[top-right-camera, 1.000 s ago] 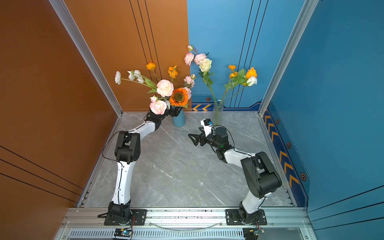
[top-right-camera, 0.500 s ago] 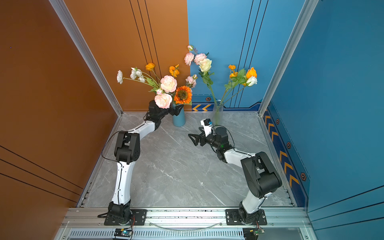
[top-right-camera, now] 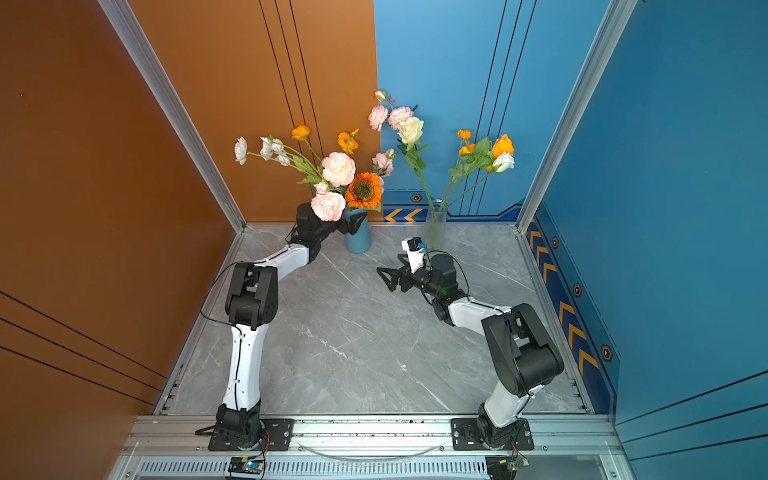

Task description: Arrange the flowers into the vase

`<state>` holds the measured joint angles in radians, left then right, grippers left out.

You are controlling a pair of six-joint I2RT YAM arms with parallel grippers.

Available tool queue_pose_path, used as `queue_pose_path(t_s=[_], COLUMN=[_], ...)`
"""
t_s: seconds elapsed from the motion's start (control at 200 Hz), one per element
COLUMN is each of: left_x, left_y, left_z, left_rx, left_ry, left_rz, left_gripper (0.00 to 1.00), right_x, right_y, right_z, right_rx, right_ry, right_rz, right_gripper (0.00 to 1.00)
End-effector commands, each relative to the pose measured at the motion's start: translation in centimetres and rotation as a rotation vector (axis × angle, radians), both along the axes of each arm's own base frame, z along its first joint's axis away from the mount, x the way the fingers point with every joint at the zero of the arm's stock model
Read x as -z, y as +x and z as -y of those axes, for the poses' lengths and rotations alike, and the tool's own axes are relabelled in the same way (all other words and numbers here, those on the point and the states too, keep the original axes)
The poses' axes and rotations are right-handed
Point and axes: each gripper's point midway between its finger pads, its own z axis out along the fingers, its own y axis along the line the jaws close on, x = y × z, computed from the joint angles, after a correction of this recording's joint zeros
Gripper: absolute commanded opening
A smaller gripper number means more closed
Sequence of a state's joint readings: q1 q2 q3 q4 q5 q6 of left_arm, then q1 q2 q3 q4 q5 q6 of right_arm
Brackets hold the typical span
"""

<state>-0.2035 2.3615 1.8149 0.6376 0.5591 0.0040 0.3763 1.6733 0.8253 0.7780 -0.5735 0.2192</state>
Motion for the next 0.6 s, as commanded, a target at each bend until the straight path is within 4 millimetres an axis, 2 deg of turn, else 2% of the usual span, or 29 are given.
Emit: queue_pose_path(t_s=[0.0, 0.285, 0.435, 0.596], left_x=[-3.5, -4.2, -4.6, -5.4], left_y=[-1.0, -2.8, -4.5, -7.5], left_z=[-0.8, -2.0, -3.5, -5.2], left_rx=[0.007, 0.010, -0.017, -0.054], left_ry=[-0.014, -0.050, -0.091, -0.151], left_rz=[0.076, 0.094, 0.098, 0.101], left_gripper=[0.98, 0.98, 0.98, 0.98], right_x=[-1.0, -0.3, -0.3, -0.7], right_y=[-0.7, -1.6, -1.7, -1.7], right_z=[0.4, 1.2, 3.3, 5.8], right_rx=[-0.007, 0.002, 0.042, 0.113], right_ry=[0.019, 0.027, 0.101, 0.132], right_rz=[0.000, -0.044, -0.080, -0.118], right_gripper=[1.00, 1.00, 1.00, 1.00])
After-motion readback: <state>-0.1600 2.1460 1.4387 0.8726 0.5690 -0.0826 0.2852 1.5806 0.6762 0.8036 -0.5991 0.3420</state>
